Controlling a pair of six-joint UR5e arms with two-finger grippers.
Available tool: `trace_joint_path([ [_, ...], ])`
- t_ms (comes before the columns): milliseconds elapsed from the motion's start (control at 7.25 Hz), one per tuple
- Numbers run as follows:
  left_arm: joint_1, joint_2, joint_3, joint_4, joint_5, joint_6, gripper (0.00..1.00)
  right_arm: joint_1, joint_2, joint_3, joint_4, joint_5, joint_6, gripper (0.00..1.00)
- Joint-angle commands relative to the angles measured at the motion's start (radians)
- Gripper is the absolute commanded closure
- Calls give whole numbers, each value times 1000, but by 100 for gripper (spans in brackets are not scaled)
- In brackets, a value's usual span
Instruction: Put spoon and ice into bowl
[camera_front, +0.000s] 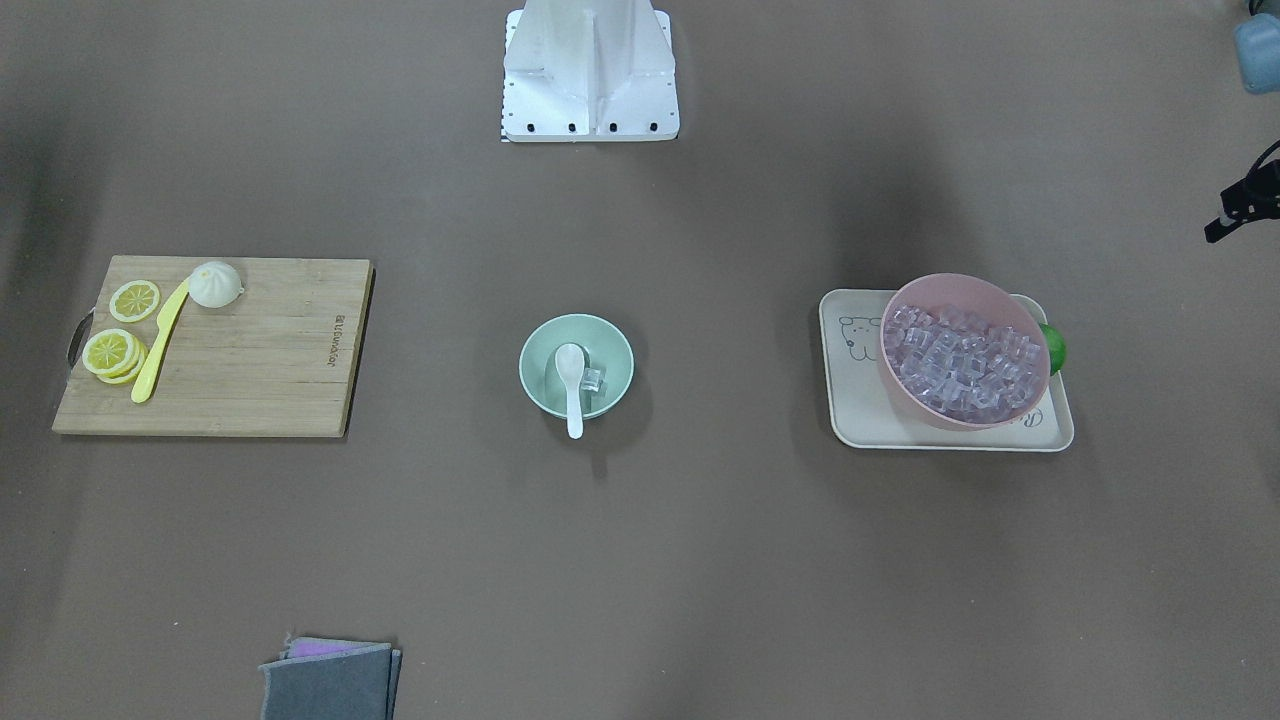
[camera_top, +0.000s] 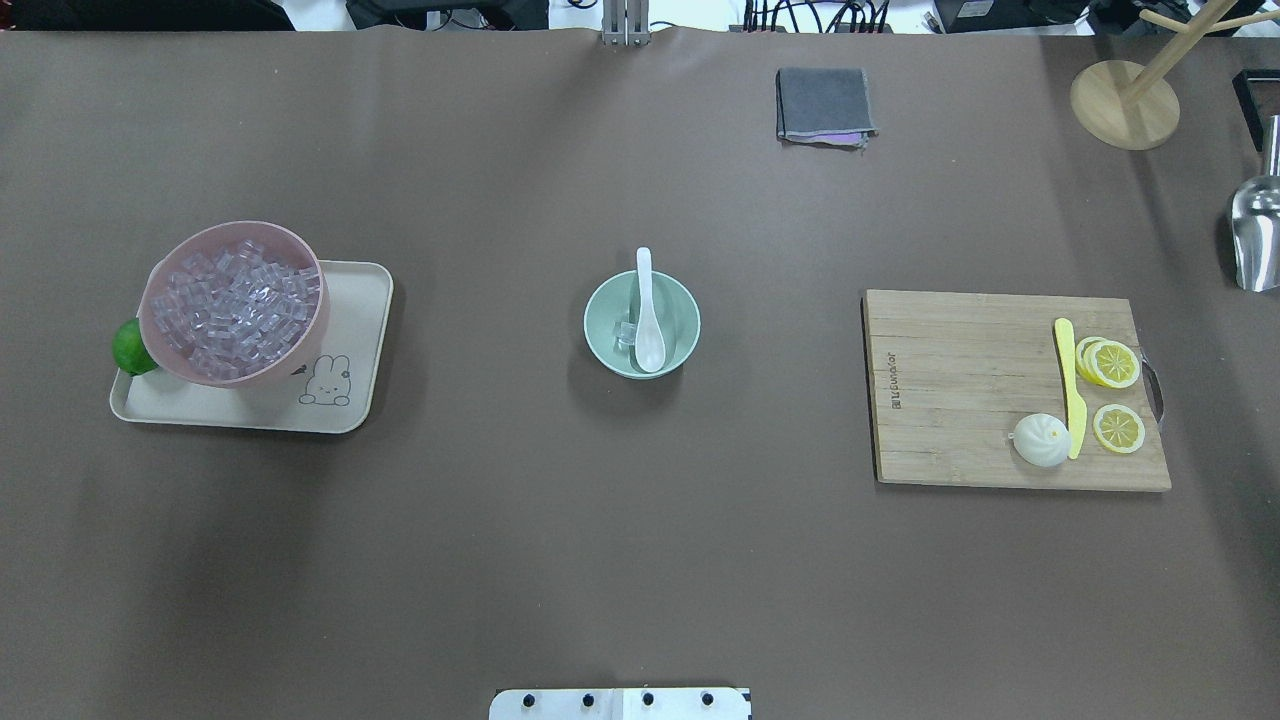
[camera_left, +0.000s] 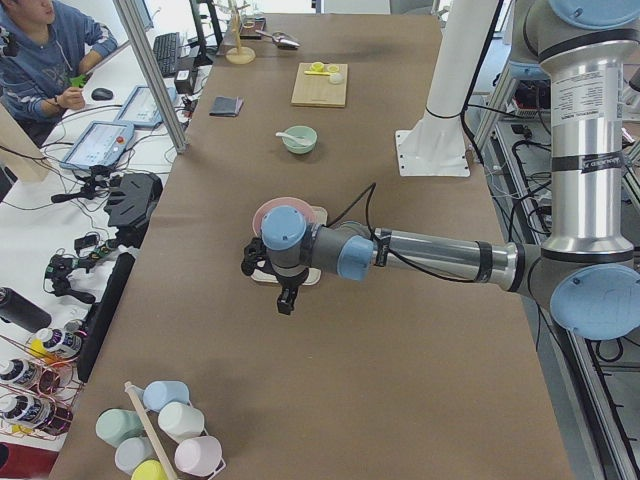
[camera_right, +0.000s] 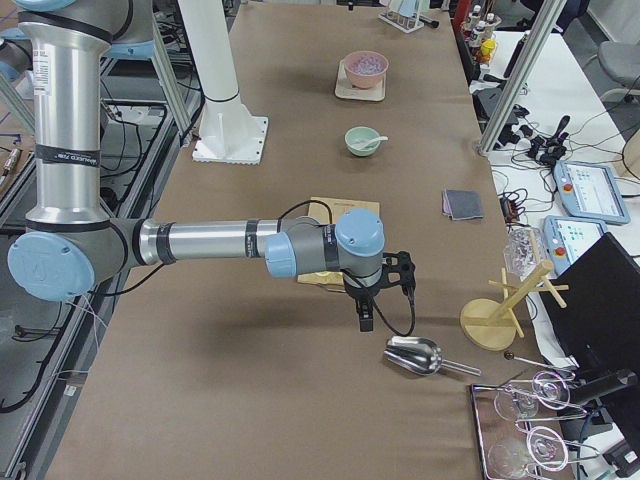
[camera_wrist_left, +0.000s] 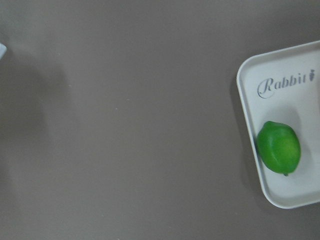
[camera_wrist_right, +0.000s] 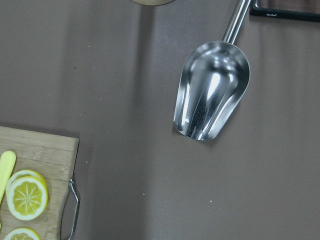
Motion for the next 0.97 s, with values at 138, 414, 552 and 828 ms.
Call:
trace_joint_path([
  [138, -13, 23, -18, -4, 89, 3, 2, 0, 0, -1, 0, 0, 1, 0],
  [414, -13, 22, -28, 2, 64, 6, 2, 8, -3, 1, -5, 14, 1, 0],
  [552, -15, 23, -52, 5, 56, 5, 2, 11, -6, 1, -3, 12, 1, 0],
  [828, -16, 37, -43, 5, 58, 5, 2, 13, -2, 4, -2, 12, 3, 0],
])
